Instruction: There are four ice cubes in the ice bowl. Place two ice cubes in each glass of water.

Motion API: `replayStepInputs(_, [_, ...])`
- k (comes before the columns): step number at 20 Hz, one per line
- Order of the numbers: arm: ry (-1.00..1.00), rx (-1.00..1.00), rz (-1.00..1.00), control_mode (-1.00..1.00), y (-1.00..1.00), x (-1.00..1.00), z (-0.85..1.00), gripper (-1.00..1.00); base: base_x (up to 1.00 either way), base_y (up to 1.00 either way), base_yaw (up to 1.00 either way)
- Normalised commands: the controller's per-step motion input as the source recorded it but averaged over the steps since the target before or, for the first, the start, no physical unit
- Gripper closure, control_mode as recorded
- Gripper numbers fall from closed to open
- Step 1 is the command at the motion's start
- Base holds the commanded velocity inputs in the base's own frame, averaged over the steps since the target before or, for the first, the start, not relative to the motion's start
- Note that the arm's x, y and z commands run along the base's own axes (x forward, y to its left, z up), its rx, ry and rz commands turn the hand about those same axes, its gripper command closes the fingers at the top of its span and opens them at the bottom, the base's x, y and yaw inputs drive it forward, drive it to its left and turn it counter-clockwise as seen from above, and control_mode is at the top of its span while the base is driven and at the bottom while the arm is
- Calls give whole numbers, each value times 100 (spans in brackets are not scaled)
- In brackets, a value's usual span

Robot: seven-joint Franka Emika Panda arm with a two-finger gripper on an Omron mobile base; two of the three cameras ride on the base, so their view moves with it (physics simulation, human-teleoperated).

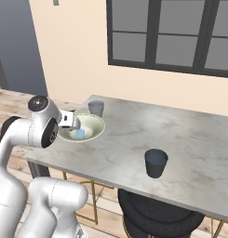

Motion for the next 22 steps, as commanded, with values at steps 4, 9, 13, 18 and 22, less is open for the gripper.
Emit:
replayStepInputs(4, [28,0,-6,-100,5,49,0,-100,0,0,0])
replayStepInputs(9, [16,0,-7,-100,24,48,-11,-100,0,0,0])
replayStepInputs(13, [4,0,-10,-100,25,47,-42,-100,0,0,0])
replayStepInputs(18, [3,0,-9,-100,4,39,-56,-100,0,0,0])
replayStepInputs(22, [3,0,-6,-100,0,36,-51,-100,0,0,0])
